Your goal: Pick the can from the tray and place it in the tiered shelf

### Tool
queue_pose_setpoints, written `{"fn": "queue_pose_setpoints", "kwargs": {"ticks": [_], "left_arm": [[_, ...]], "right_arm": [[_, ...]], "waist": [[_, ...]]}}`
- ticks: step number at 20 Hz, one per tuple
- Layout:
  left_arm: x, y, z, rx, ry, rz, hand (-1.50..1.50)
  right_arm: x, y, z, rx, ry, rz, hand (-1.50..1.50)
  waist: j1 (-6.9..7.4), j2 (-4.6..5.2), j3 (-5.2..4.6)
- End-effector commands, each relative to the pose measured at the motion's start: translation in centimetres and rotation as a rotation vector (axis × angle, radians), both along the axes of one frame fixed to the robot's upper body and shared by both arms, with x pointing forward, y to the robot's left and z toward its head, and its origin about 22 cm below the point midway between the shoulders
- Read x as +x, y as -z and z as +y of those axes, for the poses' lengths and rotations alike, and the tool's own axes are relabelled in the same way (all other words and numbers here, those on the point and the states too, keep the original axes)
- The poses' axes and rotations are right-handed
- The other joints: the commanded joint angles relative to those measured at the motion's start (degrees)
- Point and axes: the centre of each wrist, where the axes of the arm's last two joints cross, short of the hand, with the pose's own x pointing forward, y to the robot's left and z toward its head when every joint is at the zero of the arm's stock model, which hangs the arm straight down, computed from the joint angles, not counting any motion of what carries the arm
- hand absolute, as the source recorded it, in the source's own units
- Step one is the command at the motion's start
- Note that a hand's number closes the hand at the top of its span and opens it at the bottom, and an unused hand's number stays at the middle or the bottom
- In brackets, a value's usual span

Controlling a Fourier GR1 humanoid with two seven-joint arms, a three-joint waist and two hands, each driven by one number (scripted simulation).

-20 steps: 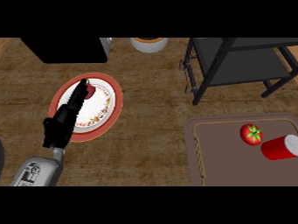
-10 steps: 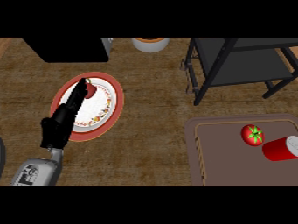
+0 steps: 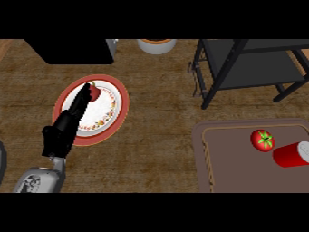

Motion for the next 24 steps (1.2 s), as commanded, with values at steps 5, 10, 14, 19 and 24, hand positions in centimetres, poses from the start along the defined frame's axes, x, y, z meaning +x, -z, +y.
{"fn": "queue_pose_setpoints", "kwargs": {"ticks": [5, 10, 14, 19, 24], "left_arm": [[-0.9, 1.0, -2.0, -0.007, -0.016, -0.005, 0.00], [0.9, -1.0, 0.2, -0.011, 0.011, -0.003, 0.00], [0.8, 0.8, -1.6, 0.004, 0.007, 0.001, 0.00], [0.8, 0.6, 0.8, -0.001, 0.012, 0.019, 0.00], [1.3, -0.6, -1.3, -0.007, -0.010, 0.015, 0.00]], "right_arm": [[-0.3, 1.5, 0.1, -0.040, 0.030, 0.027, -1.50], [0.8, 2.2, 2.2, -0.055, 0.025, 0.017, -1.50], [-0.4, 2.8, 2.2, -0.072, 0.010, 0.025, -1.50], [-1.2, 6.3, 2.4, -0.100, 0.025, 0.018, -1.50], [0.8, 6.7, 2.7, -0.128, 0.039, 0.029, -1.50]], "waist": [[0.10, 0.01, 0.02], [0.18, 0.03, 0.01], [-0.04, 0.03, 0.01], [-0.08, 0.04, 0.02], [0.12, 0.05, 0.02]]}}
